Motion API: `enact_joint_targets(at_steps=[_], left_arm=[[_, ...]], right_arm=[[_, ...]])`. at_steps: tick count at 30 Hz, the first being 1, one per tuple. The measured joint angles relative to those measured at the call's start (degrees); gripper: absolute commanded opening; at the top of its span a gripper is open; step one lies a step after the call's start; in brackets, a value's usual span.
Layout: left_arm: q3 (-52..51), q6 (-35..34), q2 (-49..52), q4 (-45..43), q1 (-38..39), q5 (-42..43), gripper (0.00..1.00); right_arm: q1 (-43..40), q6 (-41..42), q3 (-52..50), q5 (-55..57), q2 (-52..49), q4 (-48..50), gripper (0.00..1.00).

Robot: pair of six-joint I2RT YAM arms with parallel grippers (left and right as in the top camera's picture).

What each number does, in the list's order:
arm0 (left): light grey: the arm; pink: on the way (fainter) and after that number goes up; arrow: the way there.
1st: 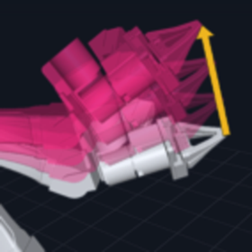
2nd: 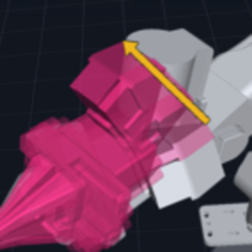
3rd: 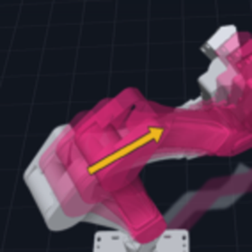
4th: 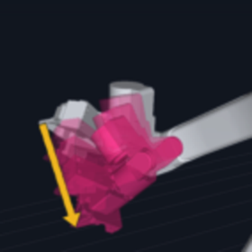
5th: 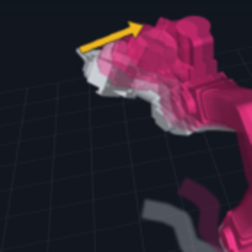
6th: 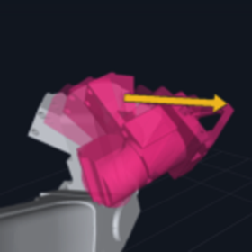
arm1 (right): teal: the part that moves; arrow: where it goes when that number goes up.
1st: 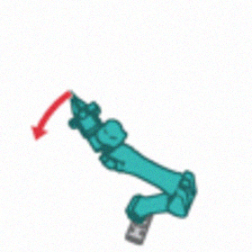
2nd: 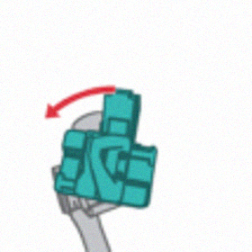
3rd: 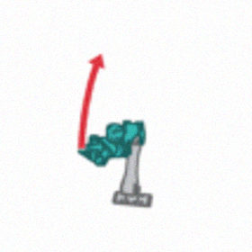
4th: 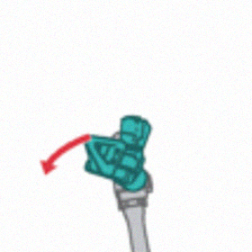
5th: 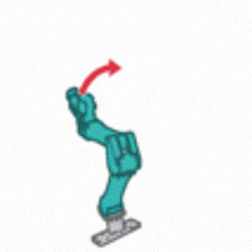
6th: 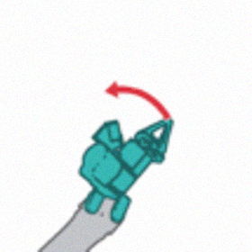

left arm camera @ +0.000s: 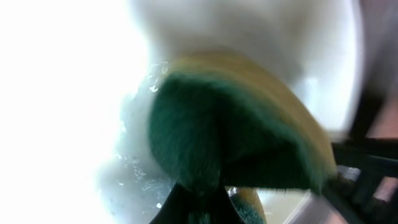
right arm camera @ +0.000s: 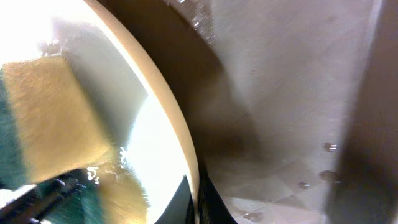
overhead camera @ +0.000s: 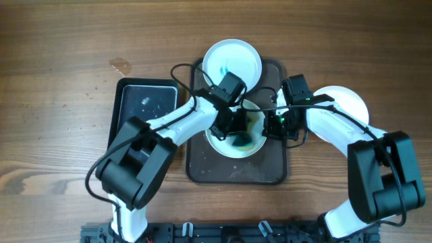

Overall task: Clean dirty plates on tray and stack at the side
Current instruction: 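Scrub the held plate with the sponge while the right gripper steadies it, then put the sponge back in the black tray with the left gripper, then lift the scrubbed plate with the right gripper and carry it left over the black tray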

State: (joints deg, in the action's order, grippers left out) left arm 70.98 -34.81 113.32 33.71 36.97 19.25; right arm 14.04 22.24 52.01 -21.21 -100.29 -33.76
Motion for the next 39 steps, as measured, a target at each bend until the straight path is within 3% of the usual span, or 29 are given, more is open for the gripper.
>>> enact_joint_targets(at_steps=[10,18,21,25,28,32,35,36,39], left_arm=[[0.7,-1.1,-3.1,11.0,-0.2,-22.5,0.04],[-0.9,-3.3,-13.6,14.4,-3.2,-23.9,0.04],[-0.9,-2.7,-22.5,17.4,-8.2,-21.6,0.04],[-0.9,0.6,-32.0,24.8,-21.1,-19.8,0.04],[-2.0,4.9,-32.4,26.5,-31.0,-19.4,0.04],[-10.3,9.0,-29.9,20.8,-40.2,-18.3,0.04],[-15.2,10.4,-25.9,17.0,-41.3,-15.4,0.29],[-15.7,10.9,-24.9,16.7,-41.3,-14.8,0.42],[-15.5,11.3,-24.5,17.0,-41.3,-13.6,0.68]], right_arm=[[0.3,0.0,0.0,-0.2,0.0,0.0,0.04],[0.2,0.0,0.0,-0.2,0.0,-0.1,0.04],[0.2,0.0,0.0,-0.1,0.0,-0.2,0.04],[0.2,0.0,0.0,-0.1,0.0,-0.1,0.04],[0.2,-1.4,0.0,-0.1,0.0,0.4,0.04],[0.1,-3.5,-0.1,0.5,0.0,2.6,0.05],[0.1,-3.7,0.7,1.0,0.0,-0.2,0.04],[0.0,-3.8,1.3,1.7,0.0,-2.8,0.04],[0.0,-5.2,4.5,3.3,0.2,-11.2,0.04]])
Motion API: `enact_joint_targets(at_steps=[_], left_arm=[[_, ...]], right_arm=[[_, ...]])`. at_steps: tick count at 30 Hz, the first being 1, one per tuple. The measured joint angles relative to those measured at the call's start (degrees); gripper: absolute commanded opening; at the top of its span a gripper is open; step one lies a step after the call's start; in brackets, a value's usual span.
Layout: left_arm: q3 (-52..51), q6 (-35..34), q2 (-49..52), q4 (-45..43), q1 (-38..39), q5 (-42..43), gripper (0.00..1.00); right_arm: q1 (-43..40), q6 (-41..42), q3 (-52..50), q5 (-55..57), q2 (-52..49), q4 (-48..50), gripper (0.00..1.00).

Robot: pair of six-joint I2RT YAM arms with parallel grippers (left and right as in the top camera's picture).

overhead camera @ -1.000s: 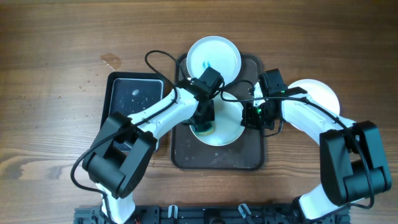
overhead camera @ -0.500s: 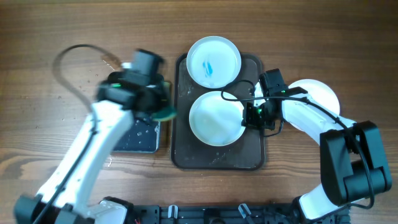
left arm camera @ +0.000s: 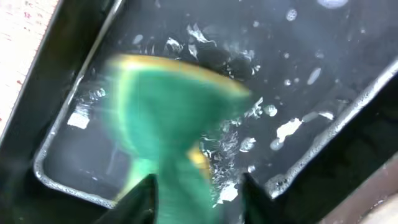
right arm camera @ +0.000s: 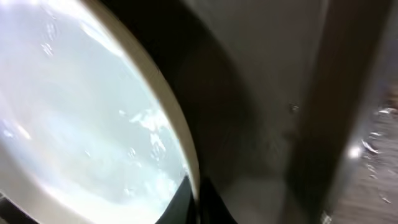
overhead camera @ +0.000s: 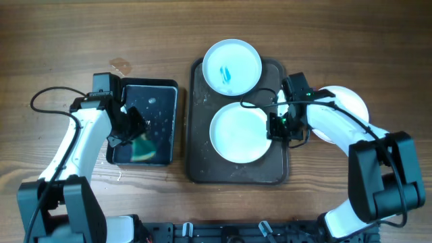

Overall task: Clean dirty plates on tray and stack at the side
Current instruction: 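Lift the scrubbed plate with the right gripper and carry it left over the black tray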

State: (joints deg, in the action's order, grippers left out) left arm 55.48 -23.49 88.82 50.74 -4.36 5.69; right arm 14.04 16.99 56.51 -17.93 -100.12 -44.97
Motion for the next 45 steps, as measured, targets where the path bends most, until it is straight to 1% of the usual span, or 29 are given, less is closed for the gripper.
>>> enact_joint_targets(at_steps=[2,3,4,5,7,8,12,15,18,21,26,30,32,36,40,45], left_arm=[[1.6,0.5,-0.5,2.6,0.0,0.4,0.77],[2.6,0.4,-0.7,4.0,0.0,0.5,0.83],[5.8,0.4,-2.0,7.0,0.0,0.6,0.84],[8.7,0.3,-3.3,8.7,0.0,0.7,0.89],[12.7,0.4,-5.1,11.6,0.0,0.9,0.95],[15.9,0.3,-6.4,13.5,0.0,0.9,1.00],[24.3,0.3,-10.7,17.4,0.0,1.1,1.00],[29.3,0.1,-13.7,19.7,0.0,1.1,1.00],[30.9,0.0,-16.7,20.2,0.0,1.0,1.00],[30.9,-2.2,-19.9,21.9,0.0,-3.0,1.00],[31.0,-7.3,-22.7,25.4,0.0,-12.8,1.00],[31.0,-8.8,-23.0,26.6,0.0,-18.0,1.00],[31.0,-9.0,-23.0,26.7,0.0,-19.3,1.00],[31.0,-9.0,-23.0,26.7,0.0,-20.0,1.00],[31.0,-9.0,-23.0,26.7,0.0,-20.5,1.00],[31.0,-9.0,-23.0,26.7,0.0,-20.5,1.00]], right_arm=[[0.4,-2.0,4.7,1.3,0.6,-7.8,0.04],[0.8,-2.5,6.4,1.9,1.0,-9.7,0.04],[2.1,-3.7,10.8,3.1,1.7,-13.7,0.04],[3.6,-4.3,13.7,3.7,2.3,-15.4,0.04],[5.9,-4.7,17.4,4.6,2.3,-18.0,0.04],[8.4,-4.7,20.2,4.8,2.3,-18.1,0.04],[15.2,-4.1,28.2,5.4,1.2,-16.9,0.04],[19.2,-3.4,36.3,7.2,-3.6,-16.2,0.04],[22.6,-3.0,43.7,10.6,-9.8,-14.4,0.04],[26.4,-2.8,47.9,16.3,-15.3,-8.7,0.04],[33.1,-2.8,48.3,29.7,-16.4,-2.1,0.04],[40.7,-2.8,48.3,46.6,-16.4,-0.7,0.04],[44.3,-2.8,48.3,56.7,-16.4,0.7,0.04],[48.4,-4.1,48.3,69.9,-16.4,1.6,0.04],[51.6,-5.0,48.3,78.7,-16.4,1.8,0.04],[54.2,-6.1,48.3,85.0,-16.4,1.8,0.05]])
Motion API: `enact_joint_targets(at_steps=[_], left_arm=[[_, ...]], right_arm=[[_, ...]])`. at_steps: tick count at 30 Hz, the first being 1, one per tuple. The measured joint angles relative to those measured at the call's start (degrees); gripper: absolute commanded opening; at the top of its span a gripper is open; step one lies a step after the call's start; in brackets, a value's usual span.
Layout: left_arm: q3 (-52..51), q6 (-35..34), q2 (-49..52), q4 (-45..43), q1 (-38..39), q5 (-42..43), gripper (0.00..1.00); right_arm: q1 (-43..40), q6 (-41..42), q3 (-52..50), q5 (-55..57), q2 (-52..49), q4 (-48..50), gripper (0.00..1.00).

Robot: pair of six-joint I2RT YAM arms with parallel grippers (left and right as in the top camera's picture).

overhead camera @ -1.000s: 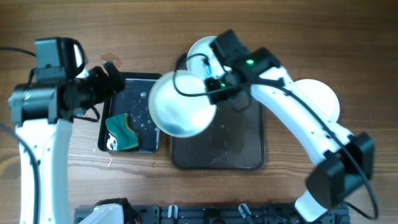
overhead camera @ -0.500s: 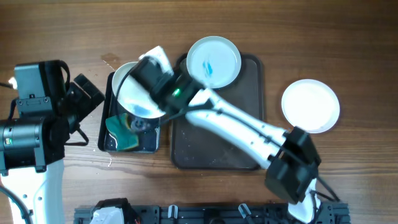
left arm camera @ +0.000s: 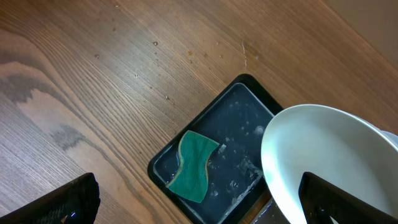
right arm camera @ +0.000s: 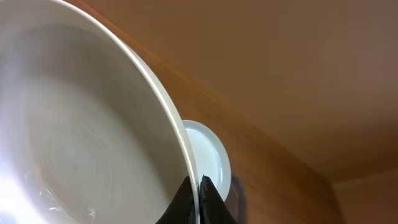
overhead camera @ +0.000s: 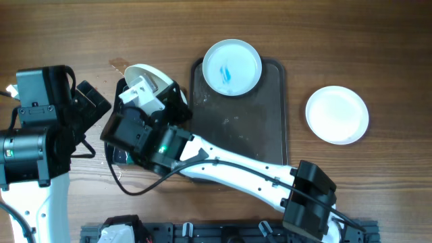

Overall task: Clean dirty plates on tray and stack at the side
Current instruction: 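Lift the scrubbed plate with the right gripper and carry it left over the black tray, then carry the plate right and stack it on the plate beside the tray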

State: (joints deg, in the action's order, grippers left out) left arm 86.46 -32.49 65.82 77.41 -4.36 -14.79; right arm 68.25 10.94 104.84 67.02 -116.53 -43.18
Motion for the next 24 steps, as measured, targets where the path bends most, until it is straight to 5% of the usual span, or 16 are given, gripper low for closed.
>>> enact_joint_targets(at_steps=[24], left_arm=[[0.0,0.0,0.0,0.0,0.0,0.0,1.00]], right_arm=[[-0.2,0.8,0.0,-0.7,0.0,1.2,0.04]])
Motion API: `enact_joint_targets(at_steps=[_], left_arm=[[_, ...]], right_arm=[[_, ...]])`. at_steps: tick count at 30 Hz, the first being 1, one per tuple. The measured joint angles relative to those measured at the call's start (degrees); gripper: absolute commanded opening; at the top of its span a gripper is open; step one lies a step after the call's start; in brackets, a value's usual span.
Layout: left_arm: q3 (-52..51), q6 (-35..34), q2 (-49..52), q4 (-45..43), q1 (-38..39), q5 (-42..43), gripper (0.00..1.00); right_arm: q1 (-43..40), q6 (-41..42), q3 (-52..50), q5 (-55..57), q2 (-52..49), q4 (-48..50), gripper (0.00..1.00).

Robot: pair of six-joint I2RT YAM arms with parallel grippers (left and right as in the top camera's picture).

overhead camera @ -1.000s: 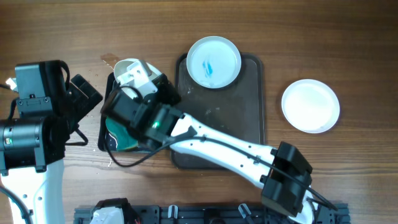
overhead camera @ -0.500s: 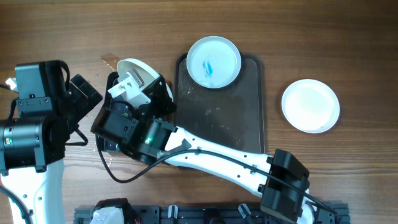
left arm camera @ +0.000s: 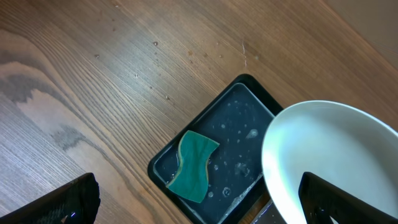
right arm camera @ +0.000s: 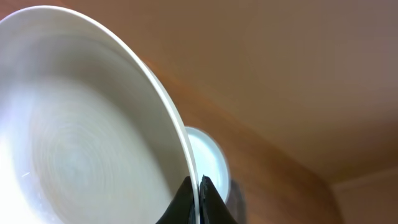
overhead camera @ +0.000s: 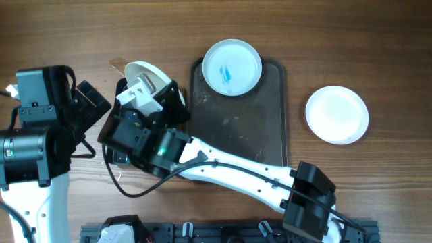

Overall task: Clean dirty plates on tray and stack at the side
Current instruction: 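Carry the plate right and stack it on the plate beside the tray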

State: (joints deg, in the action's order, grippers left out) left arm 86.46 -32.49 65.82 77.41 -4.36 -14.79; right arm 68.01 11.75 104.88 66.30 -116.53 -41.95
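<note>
My right gripper (right arm camera: 199, 186) is shut on the rim of a white plate (right arm camera: 81, 124), holding it tilted over the black water basin (left arm camera: 239, 134) at the left; the same plate (overhead camera: 145, 71) shows from overhead. In the basin lies the green and yellow sponge (left arm camera: 193, 165). High above the basin, my left gripper (left arm camera: 199, 202) is open with nothing in it. On the brown tray (overhead camera: 236, 142) a white plate with a blue smear (overhead camera: 232, 66) sits at the far end. A clean white plate (overhead camera: 337, 115) rests on the table to the right.
My right arm (overhead camera: 229, 169) stretches from the bottom right across the front of the brown tray to the basin. My left arm (overhead camera: 40, 135) stands raised at the far left. A small wet mark (overhead camera: 120, 65) lies on the wood behind the basin.
My right gripper has shifted slightly with the plate, which now stands tilted a little differently over the basin. The left gripper and the sponge have not moved.
First my left gripper pressed the sponge into the plate on the brown tray while my right gripper held its rim. Then the sponge was in the basin, the plate clean on the tray. Later the sponge lay released, the left gripper high and open, and the plate tilted over the basin.
</note>
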Motion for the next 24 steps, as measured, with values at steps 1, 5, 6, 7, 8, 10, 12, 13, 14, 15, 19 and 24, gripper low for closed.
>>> enact_joint_targets(at_steps=[1,5,6,7,8,10,12,13,14,15,19,24], left_arm=[[0.0,0.0,0.0,0.0,0.0,0.0,1.00],[0.0,0.0,0.0,0.0,0.0,0.0,1.00],[0.0,0.0,0.0,0.0,0.0,0.0,1.00],[0.0,0.0,0.0,0.0,0.0,-0.1,1.00],[0.0,0.0,0.0,0.0,0.0,-0.2,1.00],[0.0,0.0,0.0,0.0,0.0,-0.2,1.00],[0.0,0.0,0.0,0.0,0.0,-0.3,1.00],[0.0,0.0,0.0,0.0,0.0,-0.4,1.00],[0.0,0.0,0.0,0.0,0.0,-0.4,1.00],[0.0,0.0,0.0,0.0,0.0,-0.4,1.00],[0.0,0.0,0.0,0.0,0.0,-0.4,1.00],[0.0,0.0,0.0,0.1,0.0,-0.4,1.00]], right_arm=[[-0.9,1.2,0.0,-3.3,0.0,-0.8,0.04],[-10.7,10.1,0.3,-25.8,0.0,-6.7,0.04],[-15.8,12.2,0.3,-34.2,0.0,-7.5,0.04],[-20.1,13.3,0.3,-40.6,0.0,-7.8,0.04],[-25.5,14.4,0.3,-48.8,0.1,-8.2,0.04],[-33.1,15.6,0.3,-58.3,1.0,-8.9,0.04],[-40.5,16.4,0.3,-67.3,4.0,-11.2,0.04],[-44.4,16.5,0.3,-70.9,6.8,-12.4,0.04],[-48.3,16.3,0.3,-74.0,10.3,-13.5,0.04],[-51.9,15.8,0.3,-76.0,13.7,-14.9,0.04],[-68.5,13.1,1.5,-79.1,23.7,-26.2,0.04],[-86.1,9.0,-15.2,-77.8,23.9,-25.9,0.04]])
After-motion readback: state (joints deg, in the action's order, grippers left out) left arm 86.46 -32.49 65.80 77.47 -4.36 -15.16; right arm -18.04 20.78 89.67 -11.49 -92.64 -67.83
